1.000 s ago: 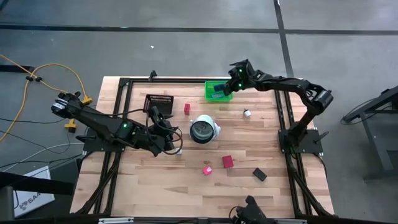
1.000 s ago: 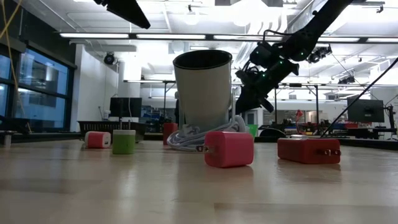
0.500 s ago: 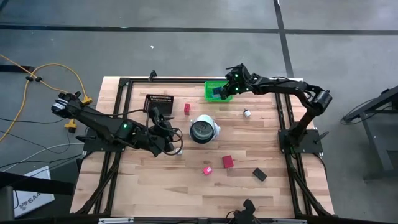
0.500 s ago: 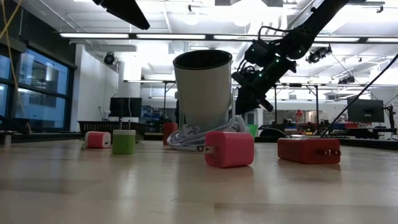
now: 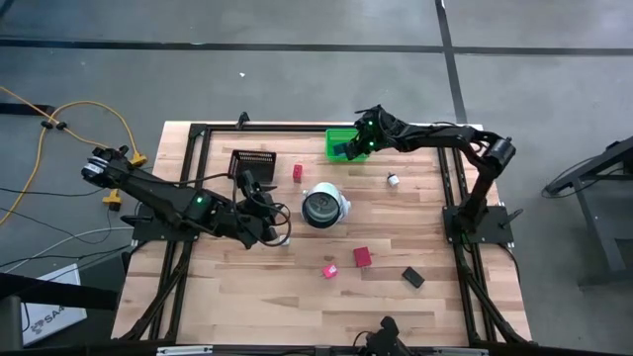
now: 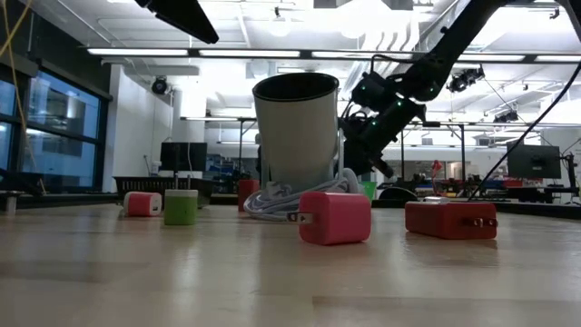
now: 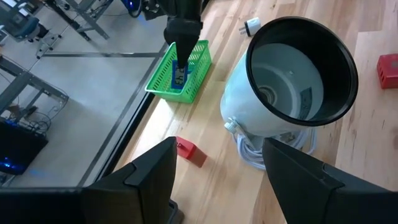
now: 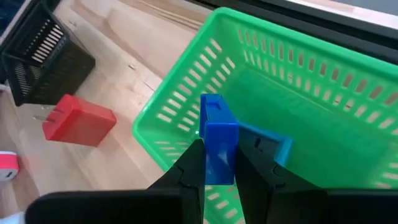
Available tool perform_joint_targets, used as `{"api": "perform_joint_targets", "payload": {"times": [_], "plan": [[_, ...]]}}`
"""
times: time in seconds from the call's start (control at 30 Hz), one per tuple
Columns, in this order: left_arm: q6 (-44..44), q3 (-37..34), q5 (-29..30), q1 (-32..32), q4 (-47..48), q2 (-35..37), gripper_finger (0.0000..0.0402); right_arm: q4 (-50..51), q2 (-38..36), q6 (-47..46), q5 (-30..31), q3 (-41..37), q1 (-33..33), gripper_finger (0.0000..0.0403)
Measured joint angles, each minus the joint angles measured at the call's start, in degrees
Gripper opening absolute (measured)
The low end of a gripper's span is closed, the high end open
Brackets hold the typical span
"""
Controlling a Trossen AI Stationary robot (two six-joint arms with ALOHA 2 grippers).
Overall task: Pick & Place Office items
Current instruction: Put the blue digital timer into the green bin
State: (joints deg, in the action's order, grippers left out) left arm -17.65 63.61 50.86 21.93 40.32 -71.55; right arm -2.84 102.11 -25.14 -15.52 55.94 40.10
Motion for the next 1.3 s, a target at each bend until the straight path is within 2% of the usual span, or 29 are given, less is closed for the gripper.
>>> {"api": "perform_joint_targets", "payload": {"times": [0.3,0.7,1.3], "plan": [[0.02,0.0,0.01,0.0,0.0,0.0,0.0227,-0.12,0.04,0.18,0.58,0.0,0.58,0.0055],[0.04,0.0,-0.08,0.0,0.0,0.0,0.0227,2.1,0.04,0.93,0.92,0.0,0.55,0.0095],[0.07,0.0,-0.15,0.0,0.02,0.0,0.0227,2.64,0.04,2.85,2.1,0.0,0.55,0.0097]]}}
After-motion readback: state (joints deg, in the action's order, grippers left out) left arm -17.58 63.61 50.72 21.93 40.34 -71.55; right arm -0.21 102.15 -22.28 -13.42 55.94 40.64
